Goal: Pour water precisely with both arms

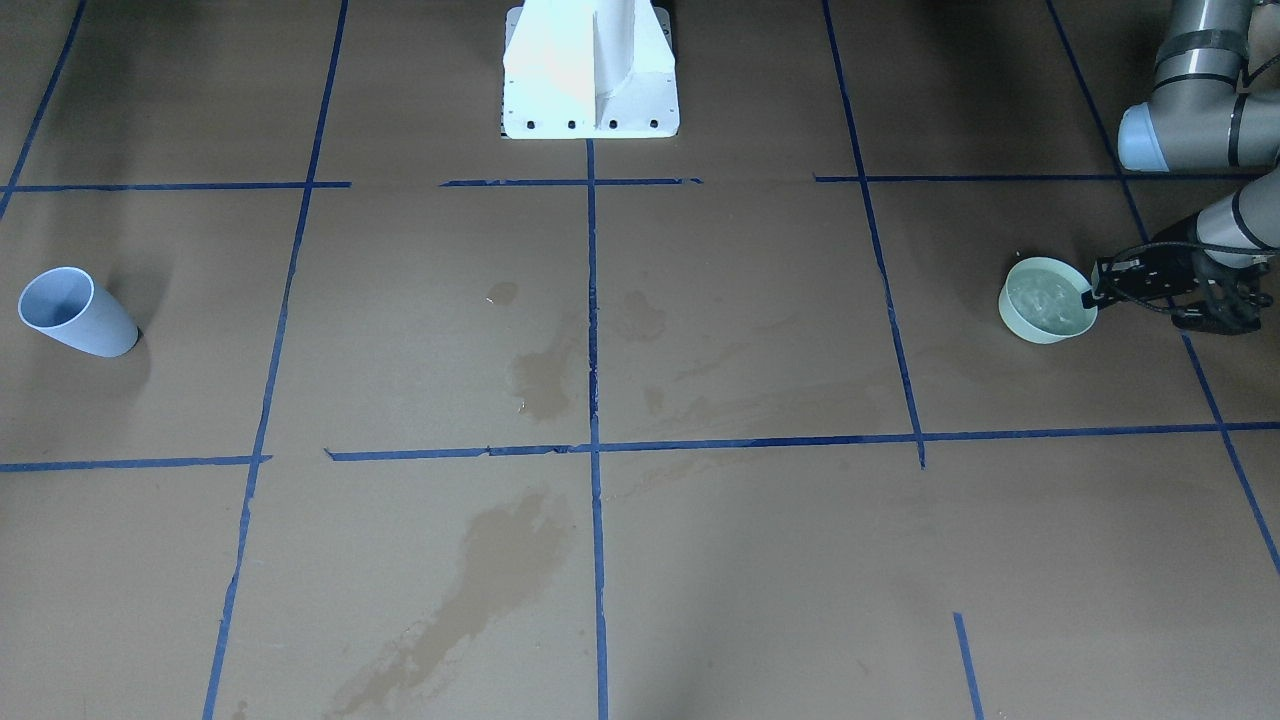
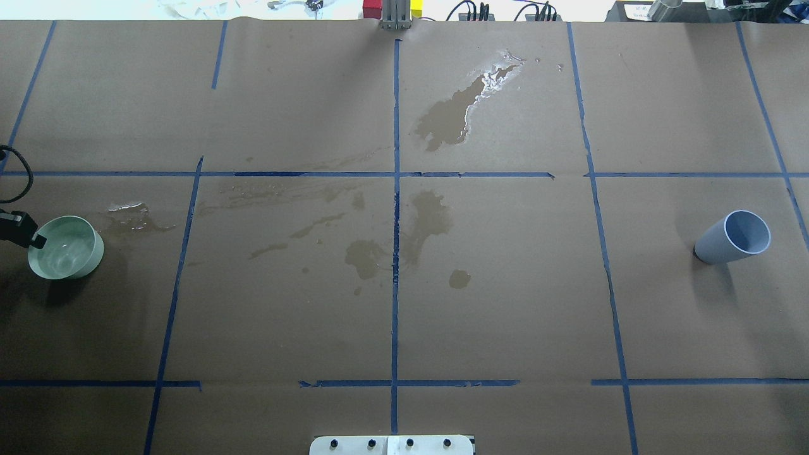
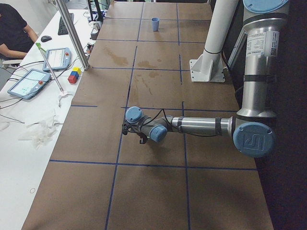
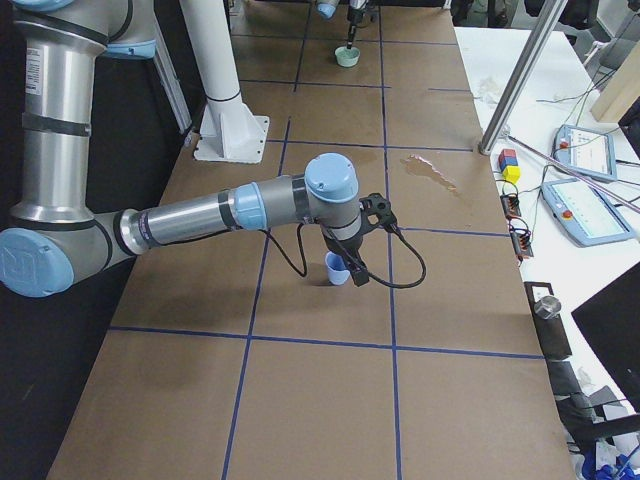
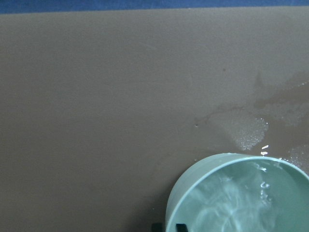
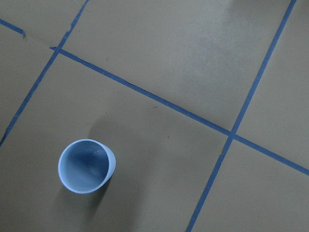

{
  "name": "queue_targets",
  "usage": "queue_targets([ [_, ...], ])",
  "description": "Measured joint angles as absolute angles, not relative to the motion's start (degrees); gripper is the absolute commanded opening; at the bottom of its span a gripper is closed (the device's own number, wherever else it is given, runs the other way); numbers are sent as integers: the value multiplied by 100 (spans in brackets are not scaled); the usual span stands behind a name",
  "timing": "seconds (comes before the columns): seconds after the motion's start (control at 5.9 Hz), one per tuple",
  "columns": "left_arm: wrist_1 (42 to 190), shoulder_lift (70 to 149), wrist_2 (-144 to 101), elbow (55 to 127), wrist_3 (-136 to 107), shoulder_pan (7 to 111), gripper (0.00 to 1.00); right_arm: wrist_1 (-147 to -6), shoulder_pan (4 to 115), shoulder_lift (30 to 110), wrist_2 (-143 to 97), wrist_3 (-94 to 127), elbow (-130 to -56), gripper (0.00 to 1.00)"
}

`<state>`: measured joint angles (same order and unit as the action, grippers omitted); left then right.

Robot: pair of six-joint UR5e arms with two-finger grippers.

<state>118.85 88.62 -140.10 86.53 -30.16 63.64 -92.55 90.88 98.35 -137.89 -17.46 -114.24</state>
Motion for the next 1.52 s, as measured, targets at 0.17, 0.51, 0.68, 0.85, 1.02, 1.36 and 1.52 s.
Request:
queue_targets([
  [0.17, 11893, 8855, -13993, 8705, -3027, 6393, 95, -9258, 9080, 9835, -13788, -1739, -11413, 100],
  [0.51, 11914, 8774, -13934, 8986, -3013, 6942, 100, -9290, 8939, 9825, -13748, -1656, -11397, 100],
  [0.68, 11911, 8639, -13913, 9296, -2985, 7454, 100, -9319, 8859, 9835, -13700, -1561, -11387, 100],
  [0.85, 11905, 8513, -13799, 9588, -2877, 7806, 100, -9461, 8825, 9862, -13666, -1475, -11382, 100],
  [1.02, 11890, 8359, -13621, 9802, -2529, 8028, 100, -9667, 8812, 9899, -13657, -1333, -11374, 100],
  [1.36, 11793, 7951, -13312, 9975, -1635, 8308, 100, -9782, 8694, 10288, -13625, -952, -11313, 100],
  [1.52, 11571, 7806, -13247, 9988, -1323, 8351, 100, -9775, 8668, 10510, -13498, -928, -11279, 100],
])
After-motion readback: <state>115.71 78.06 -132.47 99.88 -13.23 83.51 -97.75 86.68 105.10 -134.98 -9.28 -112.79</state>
